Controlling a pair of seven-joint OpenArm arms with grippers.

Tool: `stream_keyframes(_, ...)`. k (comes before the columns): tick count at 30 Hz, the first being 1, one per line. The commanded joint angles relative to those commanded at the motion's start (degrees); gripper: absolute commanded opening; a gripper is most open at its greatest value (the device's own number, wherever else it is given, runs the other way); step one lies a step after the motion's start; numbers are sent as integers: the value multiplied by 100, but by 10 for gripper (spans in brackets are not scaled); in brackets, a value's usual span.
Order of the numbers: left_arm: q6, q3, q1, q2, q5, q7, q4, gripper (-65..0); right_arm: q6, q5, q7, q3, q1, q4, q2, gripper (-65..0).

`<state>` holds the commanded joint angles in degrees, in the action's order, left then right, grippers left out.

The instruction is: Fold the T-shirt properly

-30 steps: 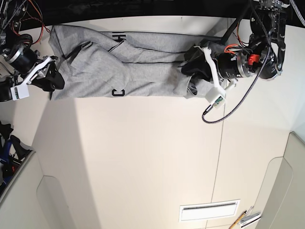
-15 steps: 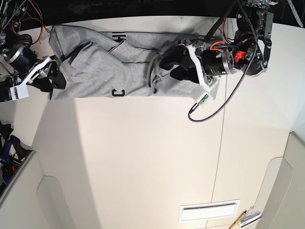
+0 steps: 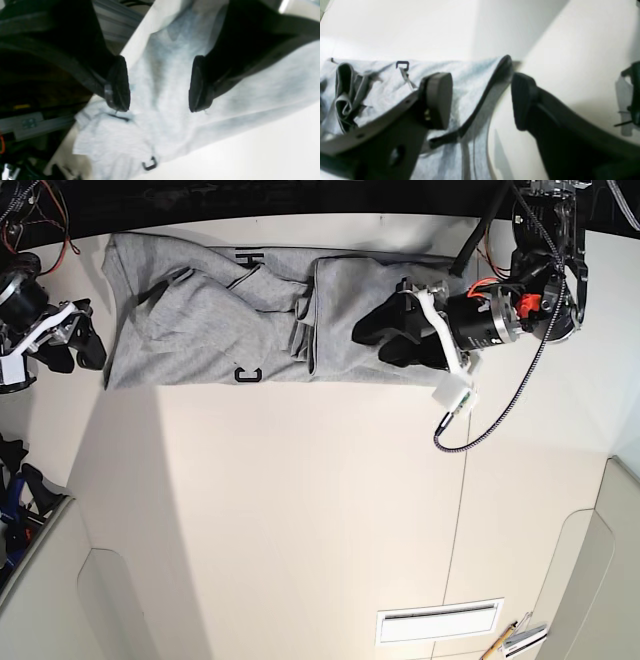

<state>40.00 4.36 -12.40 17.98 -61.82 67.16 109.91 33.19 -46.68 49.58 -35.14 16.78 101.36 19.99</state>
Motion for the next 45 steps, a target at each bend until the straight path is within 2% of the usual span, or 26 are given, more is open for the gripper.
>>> stream_keyframes(3,0,125,0,0,-7,0,0,-240,2,-31,24,2,9,-295,2,-200)
stream_keyframes(7,0,129,0,0,-4,0,0,-240,76,-339,94,109,7,-1093,0,-198)
stream_keyframes(11,0,129,0,0,-4,-4,0,-240,256,-1056,378,195,7,-1792,0,-199)
stream_keyframes(15,0,129,2,-2,-4,-4,0,-240,372,-1495,807,151,-11,-1860,2,-199)
stream_keyframes(17,0,129,0,0,-2,-4,0,-240,372,-1596,898,111,-24,-1845,15,-199)
stream_keyframes(32,0,129,0,-2,-48,-9,0,-240,413,-1738,898,540,-57,-1847,-201,-199)
stream_keyframes(38,0,129,0,-4,-55,-9,0,-240,407,-1626,901,577,-271,-1847,-343,-201)
stream_keyframes(45,0,129,0,-2,-50,-9,0,-240,363,-1460,868,1075,-280,-1847,-382,-207)
